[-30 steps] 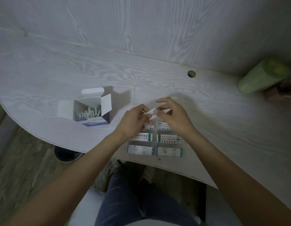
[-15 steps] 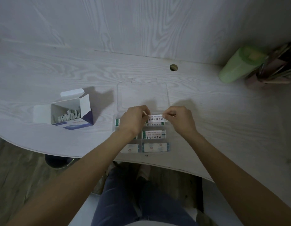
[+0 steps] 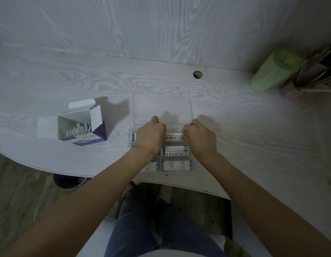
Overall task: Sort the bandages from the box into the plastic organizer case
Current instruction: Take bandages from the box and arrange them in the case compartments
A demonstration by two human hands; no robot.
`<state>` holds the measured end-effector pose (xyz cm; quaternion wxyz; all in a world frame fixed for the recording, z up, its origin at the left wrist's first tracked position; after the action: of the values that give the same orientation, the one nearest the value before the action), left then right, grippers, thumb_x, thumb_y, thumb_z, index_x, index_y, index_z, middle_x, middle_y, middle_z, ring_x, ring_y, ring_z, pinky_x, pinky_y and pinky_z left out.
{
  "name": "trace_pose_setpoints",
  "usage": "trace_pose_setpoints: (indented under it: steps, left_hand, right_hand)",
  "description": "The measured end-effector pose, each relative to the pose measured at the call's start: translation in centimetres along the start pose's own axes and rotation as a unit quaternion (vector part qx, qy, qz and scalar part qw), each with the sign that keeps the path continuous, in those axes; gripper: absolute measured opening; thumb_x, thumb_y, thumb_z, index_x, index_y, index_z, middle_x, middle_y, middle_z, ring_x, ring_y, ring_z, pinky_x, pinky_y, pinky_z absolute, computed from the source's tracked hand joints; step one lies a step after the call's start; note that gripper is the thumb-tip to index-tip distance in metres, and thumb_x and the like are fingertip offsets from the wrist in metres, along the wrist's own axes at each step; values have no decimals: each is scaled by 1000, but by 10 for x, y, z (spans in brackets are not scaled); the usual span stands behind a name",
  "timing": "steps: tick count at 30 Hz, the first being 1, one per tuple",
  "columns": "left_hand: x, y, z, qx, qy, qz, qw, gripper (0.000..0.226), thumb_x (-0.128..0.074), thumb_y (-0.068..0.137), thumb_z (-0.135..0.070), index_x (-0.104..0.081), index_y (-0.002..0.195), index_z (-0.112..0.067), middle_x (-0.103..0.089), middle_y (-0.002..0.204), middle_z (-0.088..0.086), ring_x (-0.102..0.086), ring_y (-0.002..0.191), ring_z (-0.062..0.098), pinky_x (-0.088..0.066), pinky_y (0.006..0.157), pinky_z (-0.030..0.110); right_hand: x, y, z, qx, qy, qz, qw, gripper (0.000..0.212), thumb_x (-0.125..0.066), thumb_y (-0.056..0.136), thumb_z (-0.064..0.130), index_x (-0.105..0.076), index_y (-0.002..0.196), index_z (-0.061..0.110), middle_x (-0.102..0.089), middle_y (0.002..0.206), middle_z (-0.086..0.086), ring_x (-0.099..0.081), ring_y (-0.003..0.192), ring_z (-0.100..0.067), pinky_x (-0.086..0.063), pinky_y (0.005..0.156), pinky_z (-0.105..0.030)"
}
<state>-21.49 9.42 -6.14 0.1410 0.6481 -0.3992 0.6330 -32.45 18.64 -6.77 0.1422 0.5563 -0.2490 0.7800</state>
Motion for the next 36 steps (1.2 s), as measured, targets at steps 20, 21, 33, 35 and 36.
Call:
trace_pose_setpoints:
  steps: [20, 21, 33, 35, 36]
  left_hand:
    - [82, -81, 155, 61, -79, -191, 976, 59, -68, 75, -11, -48, 131, -10, -47, 134, 9, -45, 119, 32, -47, 87, 46]
    - [80, -83, 169, 85, -74, -165, 980, 66, -68, 76, -15, -42, 137, -12, -40, 142, 7, -37, 128, 30, -41, 97, 44]
    - [72, -80, 229, 75, -15, -40, 996, 73, -70, 81, -33, -34, 143, -20, -41, 145, 0, -36, 133, 19, -27, 103, 30]
    - [71, -80, 230, 68, -14, -46, 997, 70, -70, 81, -31, -36, 141, -20, -42, 143, -1, -38, 131, 19, -27, 102, 29]
    - [71, -80, 229, 61, -10, -46, 997, 69, -69, 81, -31, -36, 141, -20, -43, 143, 0, -39, 131, 19, -27, 102, 29]
  right_hand:
    - [53, 21, 186, 329, 139, -12, 934, 36, -53, 90, 6, -58, 125, 9, -56, 125, -6, -48, 115, -22, -40, 94, -30]
    - [49, 24, 195, 333, 123, -5, 935, 34, -52, 92, 8, -58, 125, 10, -55, 126, -6, -47, 117, -22, -41, 95, -31]
    - [11, 45, 264, 370, -125, 74, 918, 20, -60, 88, 16, -68, 105, 20, -61, 103, -2, -48, 105, -22, -33, 71, -26]
    - [7, 47, 271, 383, -155, 78, 907, 21, -63, 85, 13, -67, 103, 23, -60, 105, 0, -47, 107, -21, -26, 72, -24]
    - [5, 49, 272, 390, -168, 81, 902, 22, -66, 82, 13, -66, 102, 24, -60, 106, 1, -48, 107, -21, -25, 73, -24]
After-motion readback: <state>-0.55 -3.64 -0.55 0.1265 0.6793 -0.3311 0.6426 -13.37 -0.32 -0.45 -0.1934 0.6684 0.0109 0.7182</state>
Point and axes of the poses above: each hand's wrist, its own y-axis towards the middle knuckle, its own x-axis out of the back of the hand, z = x × y, the point moved 3 cm from there along y, towards the middle knuckle
